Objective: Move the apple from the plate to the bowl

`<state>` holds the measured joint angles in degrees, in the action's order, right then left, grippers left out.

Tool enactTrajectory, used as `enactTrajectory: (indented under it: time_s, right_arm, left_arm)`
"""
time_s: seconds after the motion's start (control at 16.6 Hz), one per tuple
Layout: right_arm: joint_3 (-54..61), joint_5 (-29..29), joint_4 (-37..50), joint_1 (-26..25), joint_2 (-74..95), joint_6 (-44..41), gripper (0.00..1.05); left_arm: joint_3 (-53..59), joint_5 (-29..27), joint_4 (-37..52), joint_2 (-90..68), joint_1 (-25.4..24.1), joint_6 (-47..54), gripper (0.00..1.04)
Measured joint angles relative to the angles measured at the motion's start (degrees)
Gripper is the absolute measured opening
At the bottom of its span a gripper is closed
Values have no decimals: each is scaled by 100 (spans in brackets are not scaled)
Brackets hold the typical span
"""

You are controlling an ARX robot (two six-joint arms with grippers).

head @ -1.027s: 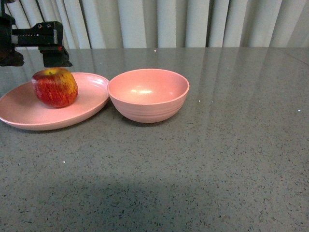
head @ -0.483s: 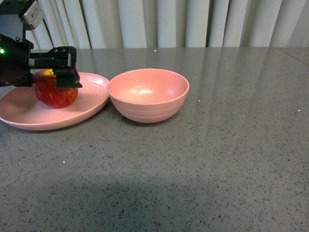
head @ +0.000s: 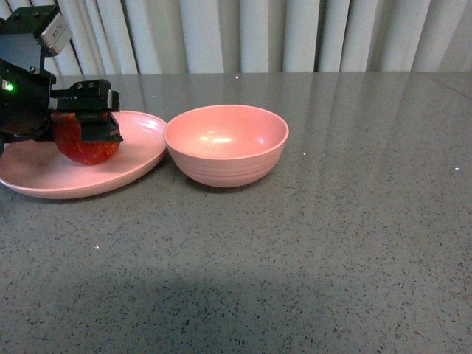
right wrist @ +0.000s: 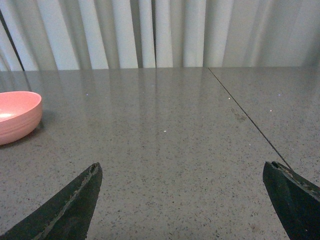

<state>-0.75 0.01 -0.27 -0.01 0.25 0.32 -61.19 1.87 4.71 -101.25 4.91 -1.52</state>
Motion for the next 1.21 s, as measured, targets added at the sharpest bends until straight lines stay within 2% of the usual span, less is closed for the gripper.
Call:
enactTrajectory:
  time_s: [0.18, 0.54, 0.85, 0.91, 1.21]
  right_arm:
    - [0, 0, 2, 0, 0, 2, 98]
    - [0, 0, 0, 0, 0, 2, 98]
    - [0, 0, 2, 0, 0, 2, 98]
    - [0, 0, 2, 0, 0, 0, 98]
    - [0, 0, 0, 0, 0, 0, 98]
  left_arm:
    - [2, 26, 42, 0, 13, 4, 68]
    - [-57, -81, 2, 619, 190, 208, 68]
    - [-380, -83, -151, 960, 918, 245, 68]
    - [-514, -142, -210, 835, 1338, 238, 68]
    - [-739, -188, -317, 358, 1851, 131, 68]
